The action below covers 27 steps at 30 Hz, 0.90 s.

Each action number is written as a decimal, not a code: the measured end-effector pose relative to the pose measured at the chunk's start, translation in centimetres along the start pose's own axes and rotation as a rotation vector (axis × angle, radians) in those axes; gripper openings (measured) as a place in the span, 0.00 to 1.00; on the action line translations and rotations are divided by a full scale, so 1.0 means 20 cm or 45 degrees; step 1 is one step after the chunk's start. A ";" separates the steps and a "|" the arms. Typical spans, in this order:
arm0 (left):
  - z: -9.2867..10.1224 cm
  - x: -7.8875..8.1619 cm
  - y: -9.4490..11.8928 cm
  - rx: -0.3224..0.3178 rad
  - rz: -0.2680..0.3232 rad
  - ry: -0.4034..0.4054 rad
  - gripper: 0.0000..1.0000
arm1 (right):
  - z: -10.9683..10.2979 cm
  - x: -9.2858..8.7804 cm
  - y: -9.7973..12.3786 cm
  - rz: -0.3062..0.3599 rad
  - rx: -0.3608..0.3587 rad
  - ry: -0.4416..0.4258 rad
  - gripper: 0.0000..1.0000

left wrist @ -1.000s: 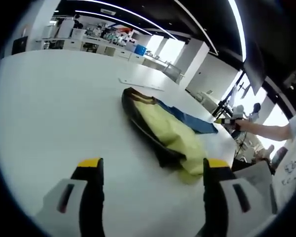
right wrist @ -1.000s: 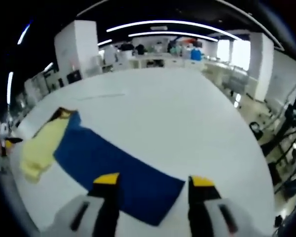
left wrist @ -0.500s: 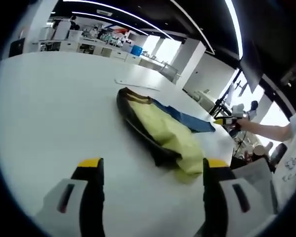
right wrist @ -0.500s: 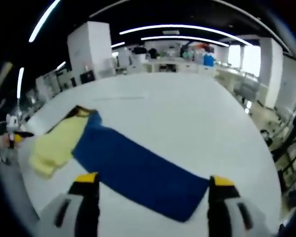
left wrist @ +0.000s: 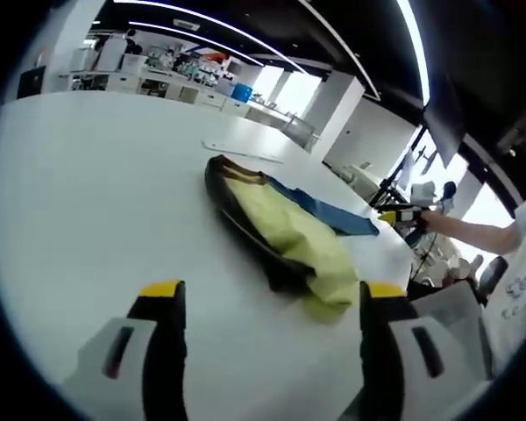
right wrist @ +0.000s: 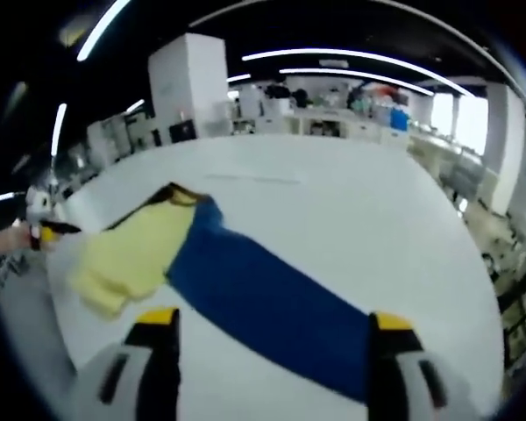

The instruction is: Fold the garment on the visible template until the final outline fits inside the template.

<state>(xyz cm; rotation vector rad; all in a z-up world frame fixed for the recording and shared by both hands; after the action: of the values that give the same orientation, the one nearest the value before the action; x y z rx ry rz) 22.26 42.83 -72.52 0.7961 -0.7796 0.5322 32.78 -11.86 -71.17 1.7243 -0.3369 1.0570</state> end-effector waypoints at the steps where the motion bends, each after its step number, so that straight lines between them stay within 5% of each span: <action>1: 0.00 0.00 0.00 0.001 0.002 0.001 0.79 | -0.01 0.00 0.00 0.008 0.015 0.006 0.87; 27: 0.01 -0.01 0.10 0.016 -0.005 -0.073 0.79 | -0.78 0.11 -0.14 0.021 0.404 0.342 0.73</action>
<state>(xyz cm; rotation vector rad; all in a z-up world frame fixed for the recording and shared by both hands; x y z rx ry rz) 20.74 43.84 -71.74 0.8277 -0.8280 0.5131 28.27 3.49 -69.98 1.8267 -0.0118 1.3932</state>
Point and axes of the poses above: the point that each gripper's makers call its tool centre point, and the gripper's own axes: y roughly backward along the fingers, z roughly to its right, x roughly out of its top, the point moved 10 cm from there along y, roughly backward along the fingers, and after that the axes turned 1 degree about z, right-handed, at the moved point
